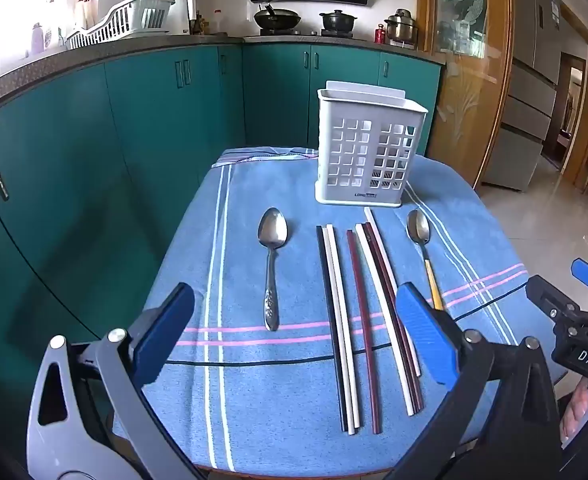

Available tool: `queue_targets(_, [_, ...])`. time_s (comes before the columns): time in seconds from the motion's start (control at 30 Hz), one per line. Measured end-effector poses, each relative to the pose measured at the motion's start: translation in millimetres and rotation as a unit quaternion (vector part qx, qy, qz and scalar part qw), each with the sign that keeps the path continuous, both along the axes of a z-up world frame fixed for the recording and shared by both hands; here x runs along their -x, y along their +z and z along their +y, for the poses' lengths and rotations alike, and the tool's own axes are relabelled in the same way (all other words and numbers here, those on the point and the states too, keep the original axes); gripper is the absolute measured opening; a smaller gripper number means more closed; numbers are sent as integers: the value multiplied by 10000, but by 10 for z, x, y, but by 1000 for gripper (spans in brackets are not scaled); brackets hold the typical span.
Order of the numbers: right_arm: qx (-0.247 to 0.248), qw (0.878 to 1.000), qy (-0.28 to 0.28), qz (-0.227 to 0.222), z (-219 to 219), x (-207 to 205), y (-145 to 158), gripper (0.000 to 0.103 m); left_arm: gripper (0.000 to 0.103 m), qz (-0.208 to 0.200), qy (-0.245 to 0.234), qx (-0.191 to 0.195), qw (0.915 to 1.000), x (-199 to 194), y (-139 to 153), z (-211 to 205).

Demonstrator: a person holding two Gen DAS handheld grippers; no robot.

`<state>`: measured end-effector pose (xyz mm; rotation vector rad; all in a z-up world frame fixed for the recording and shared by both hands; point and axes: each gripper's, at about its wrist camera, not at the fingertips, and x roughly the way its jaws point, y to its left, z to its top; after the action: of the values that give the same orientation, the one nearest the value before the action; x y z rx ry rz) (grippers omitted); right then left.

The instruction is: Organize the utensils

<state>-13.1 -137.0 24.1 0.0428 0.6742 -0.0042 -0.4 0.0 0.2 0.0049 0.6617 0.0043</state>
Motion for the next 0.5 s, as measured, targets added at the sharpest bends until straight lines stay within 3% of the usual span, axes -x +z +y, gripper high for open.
queue_targets(0.5, [149, 9999, -41, 18, 1, -9, -13, 100, 100, 20, 9, 42, 10000, -21, -19, 18])
